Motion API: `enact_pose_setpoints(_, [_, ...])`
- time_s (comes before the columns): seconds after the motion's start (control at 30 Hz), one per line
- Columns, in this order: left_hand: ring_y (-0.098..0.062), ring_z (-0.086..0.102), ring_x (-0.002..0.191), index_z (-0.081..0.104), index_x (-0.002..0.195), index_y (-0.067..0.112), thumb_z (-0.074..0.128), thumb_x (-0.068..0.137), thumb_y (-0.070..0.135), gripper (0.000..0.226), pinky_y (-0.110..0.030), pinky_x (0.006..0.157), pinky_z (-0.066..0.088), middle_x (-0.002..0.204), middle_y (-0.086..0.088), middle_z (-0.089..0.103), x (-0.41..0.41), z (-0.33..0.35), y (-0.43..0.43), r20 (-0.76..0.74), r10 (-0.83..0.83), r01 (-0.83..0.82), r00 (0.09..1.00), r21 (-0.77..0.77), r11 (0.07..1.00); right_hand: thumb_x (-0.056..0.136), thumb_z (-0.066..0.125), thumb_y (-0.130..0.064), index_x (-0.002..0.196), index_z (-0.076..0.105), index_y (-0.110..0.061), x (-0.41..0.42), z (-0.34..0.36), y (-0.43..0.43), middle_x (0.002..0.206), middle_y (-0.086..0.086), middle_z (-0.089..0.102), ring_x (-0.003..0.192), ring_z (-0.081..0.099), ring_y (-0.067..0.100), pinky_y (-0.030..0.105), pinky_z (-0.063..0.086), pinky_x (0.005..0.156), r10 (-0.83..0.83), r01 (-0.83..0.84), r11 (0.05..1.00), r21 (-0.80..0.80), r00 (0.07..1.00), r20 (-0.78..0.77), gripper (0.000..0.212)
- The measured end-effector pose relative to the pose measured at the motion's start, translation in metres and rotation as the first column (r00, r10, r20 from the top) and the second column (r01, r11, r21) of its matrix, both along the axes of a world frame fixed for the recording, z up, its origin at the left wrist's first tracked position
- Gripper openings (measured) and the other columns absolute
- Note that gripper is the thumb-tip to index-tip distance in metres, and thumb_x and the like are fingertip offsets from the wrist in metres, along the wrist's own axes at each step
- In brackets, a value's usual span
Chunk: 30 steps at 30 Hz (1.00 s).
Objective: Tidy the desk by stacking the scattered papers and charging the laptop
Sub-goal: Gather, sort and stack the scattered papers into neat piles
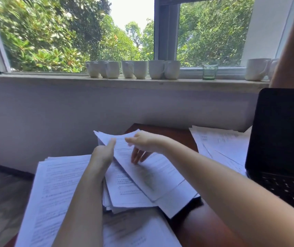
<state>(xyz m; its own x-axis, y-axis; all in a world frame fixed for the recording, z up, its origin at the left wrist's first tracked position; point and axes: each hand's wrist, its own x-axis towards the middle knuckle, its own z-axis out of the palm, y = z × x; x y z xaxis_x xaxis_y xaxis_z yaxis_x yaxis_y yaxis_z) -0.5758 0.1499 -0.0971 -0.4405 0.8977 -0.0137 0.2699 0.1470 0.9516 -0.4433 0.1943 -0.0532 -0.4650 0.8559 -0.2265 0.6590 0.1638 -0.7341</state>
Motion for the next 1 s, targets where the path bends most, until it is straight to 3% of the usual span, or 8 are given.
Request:
enact_pose_setpoints(0.07, [-0.025, 0.041, 0.063, 0.042, 0.056, 0.008, 0.050, 0.091, 0.011, 0.036, -0.031, 0.056, 0.030, 0.063, -0.007, 0.043, -0.002, -0.004, 0.001, -0.164, 0.038, -0.041, 0.986, -0.011, 0.999, 0.095, 0.039, -0.024, 0.092, 0.057, -0.007, 0.021, 0.000, 0.007, 0.073, 0.009, 0.062, 0.060, 0.054, 0.020, 0.025, 0.044, 0.056, -0.087, 0.069, 0.978, 0.198, 0.993, 0.082, 0.025])
enact_pose_setpoints(0.17, [-0.021, 0.030, 0.055, 0.030, 0.053, 0.011, 0.049, 0.084, -0.002, 0.039, -0.032, 0.051, 0.021, 0.058, -0.005, 0.032, -0.002, -0.007, 0.001, -0.275, 0.056, -0.063, 0.960, -0.017, 0.998, 0.089, 0.045, -0.016, 0.061, 0.038, -0.014, 0.065, -0.005, 0.020, 0.062, 0.002, 0.042, 0.056, 0.036, 0.018, 0.027, 0.026, 0.049, -0.248, 0.159, 0.922, 0.354, 0.943, 0.220, 0.030])
enact_pose_setpoints(0.33, [-0.022, 0.034, 0.057, 0.032, 0.053, 0.011, 0.049, 0.082, -0.005, 0.037, -0.031, 0.050, 0.023, 0.057, -0.005, 0.036, -0.001, -0.009, 0.002, -0.313, 0.083, -0.088, 0.946, -0.002, 0.996, 0.088, 0.055, -0.023, 0.064, 0.036, -0.013, 0.104, -0.024, 0.029, 0.062, 0.002, 0.036, 0.054, 0.033, 0.018, 0.025, 0.023, 0.049, -0.318, 0.241, 0.933, 0.268, 0.900, 0.297, 0.033])
enact_pose_setpoints(0.57, [-0.027, 0.053, 0.078, 0.059, 0.083, 0.005, 0.050, 0.086, 0.008, 0.010, -0.030, 0.065, 0.037, 0.076, -0.006, 0.059, -0.003, -0.009, -0.002, -0.194, 0.046, -0.033, 0.980, 0.067, 0.997, 0.085, 0.063, -0.015, 0.081, 0.061, -0.014, 0.107, -0.037, 0.030, 0.066, -0.001, 0.047, 0.054, 0.041, 0.013, 0.020, 0.031, 0.048, -0.379, 0.381, 0.912, 0.148, 0.924, -0.047, 0.005])
enact_pose_setpoints(0.67, [-0.028, 0.054, 0.082, 0.058, 0.089, 0.005, 0.050, 0.077, 0.027, 0.027, -0.031, 0.068, 0.039, 0.081, -0.005, 0.058, -0.001, -0.006, -0.002, -0.179, 0.001, 0.009, 0.984, 0.054, 0.999, 0.085, 0.062, -0.010, 0.084, 0.065, -0.014, 0.104, -0.037, 0.028, 0.074, 0.001, 0.061, 0.058, 0.055, 0.012, 0.018, 0.042, 0.050, -0.378, 0.394, 0.912, 0.119, 0.916, -0.132, 0.005])
enact_pose_setpoints(0.73, [-0.030, 0.056, 0.103, 0.056, 0.111, 0.004, 0.051, 0.085, 0.027, 0.036, -0.035, 0.083, 0.043, 0.108, -0.008, 0.060, -0.001, -0.006, 0.000, -0.199, 0.005, 0.000, 0.980, 0.029, 1.000, 0.085, 0.058, -0.006, 0.079, 0.064, -0.014, 0.104, -0.039, 0.031, 0.071, 0.001, 0.060, 0.058, 0.054, 0.012, 0.019, 0.042, 0.050, -0.407, 0.438, 0.886, 0.152, 0.892, -0.198, 0.011])
enact_pose_setpoints(0.83, [-0.033, 0.050, 0.120, 0.031, 0.137, 0.000, 0.053, 0.094, 0.019, 0.052, -0.037, 0.092, 0.040, 0.130, -0.014, 0.049, 0.000, -0.004, 0.000, -0.113, 0.049, -0.048, 0.992, 0.017, 0.999, 0.088, 0.053, -0.002, 0.071, 0.061, -0.016, 0.103, -0.043, 0.035, 0.070, 0.001, 0.061, 0.058, 0.055, 0.011, 0.020, 0.042, 0.052, -0.433, 0.491, 0.862, 0.123, 0.841, -0.325, 0.023])
enact_pose_setpoints(1.0, [-0.029, 0.064, 0.079, 0.060, 0.105, -0.009, 0.059, 0.087, 0.009, 0.025, -0.029, 0.066, 0.048, 0.092, -0.016, 0.066, -0.002, -0.004, -0.005, 0.071, 0.026, -0.023, 0.997, -0.042, 0.999, 0.088, 0.049, -0.007, 0.087, 0.064, -0.019, 0.086, -0.064, 0.030, 0.092, 0.001, 0.066, 0.087, 0.062, 0.021, 0.028, 0.048, 0.069, -0.339, 0.370, 0.896, 0.245, 0.927, -0.160, 0.019])
